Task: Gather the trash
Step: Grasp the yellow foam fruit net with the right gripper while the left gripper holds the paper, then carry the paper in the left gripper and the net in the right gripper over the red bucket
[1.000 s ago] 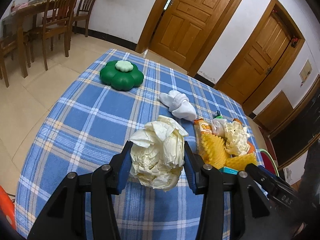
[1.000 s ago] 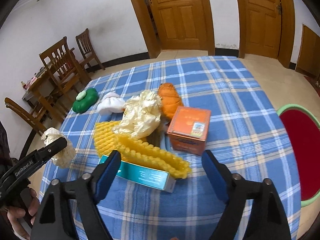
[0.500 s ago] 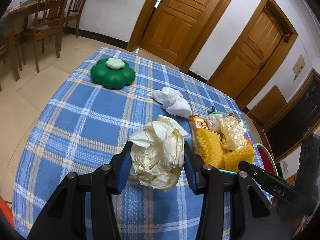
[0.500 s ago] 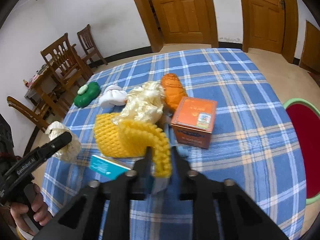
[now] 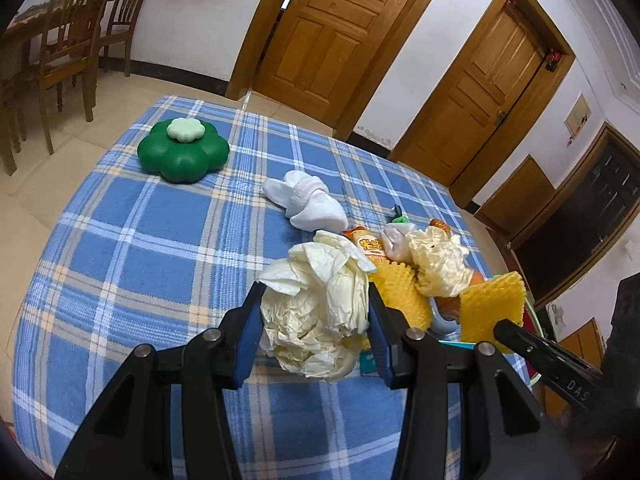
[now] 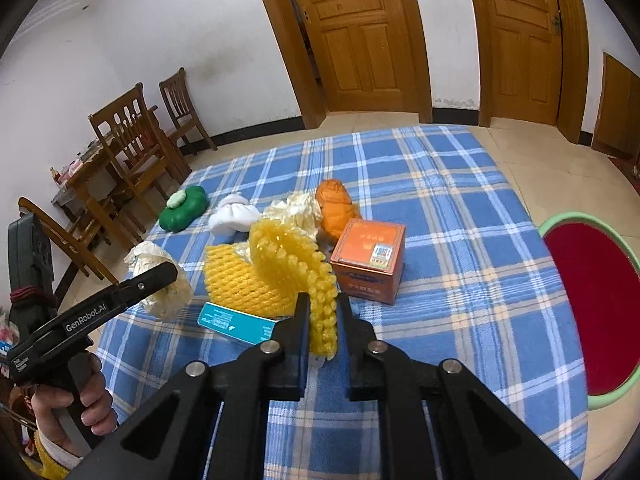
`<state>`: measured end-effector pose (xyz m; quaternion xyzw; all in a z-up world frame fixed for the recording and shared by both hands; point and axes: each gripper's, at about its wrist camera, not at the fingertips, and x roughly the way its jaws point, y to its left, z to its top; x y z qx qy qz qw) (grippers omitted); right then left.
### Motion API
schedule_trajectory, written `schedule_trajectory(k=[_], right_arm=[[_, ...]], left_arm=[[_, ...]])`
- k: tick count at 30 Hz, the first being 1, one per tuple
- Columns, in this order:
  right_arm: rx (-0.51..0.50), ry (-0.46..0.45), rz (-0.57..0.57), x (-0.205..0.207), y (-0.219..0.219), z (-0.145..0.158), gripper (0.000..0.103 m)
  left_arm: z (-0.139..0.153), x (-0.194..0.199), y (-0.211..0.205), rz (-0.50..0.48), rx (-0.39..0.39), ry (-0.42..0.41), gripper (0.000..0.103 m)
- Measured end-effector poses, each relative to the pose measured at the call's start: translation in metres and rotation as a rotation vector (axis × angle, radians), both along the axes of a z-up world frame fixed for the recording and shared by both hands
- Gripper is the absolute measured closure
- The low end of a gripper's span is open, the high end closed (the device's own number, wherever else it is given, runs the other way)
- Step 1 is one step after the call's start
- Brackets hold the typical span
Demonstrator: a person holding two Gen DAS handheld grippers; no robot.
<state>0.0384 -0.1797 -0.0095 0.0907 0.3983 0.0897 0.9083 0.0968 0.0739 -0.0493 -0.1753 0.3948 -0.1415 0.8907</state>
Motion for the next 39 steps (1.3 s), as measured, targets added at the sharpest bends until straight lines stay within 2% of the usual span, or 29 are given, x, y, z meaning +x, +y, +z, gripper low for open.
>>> schedule_trajectory(k=[17,31,39], right_arm=[[0.06,-0.113,-0.034,-0.035,-0.04,0.036,0.09],[0.108,-0.149,-0.126,-0.051,-0.093,0.049,0.09],[0.147,-0.168,-0.218,-0.068,-0.138,0.049,0.09]], left_arm=[[0.043,-0.028,-0.025,-0.003,0.016,-0.071,0.055],[0.075,-0.03,-0.08,-0.087,0.021,-0.099,0.055],[0.088,-0.029,-0.12,-0.152,0.046,-0.119,0.055]])
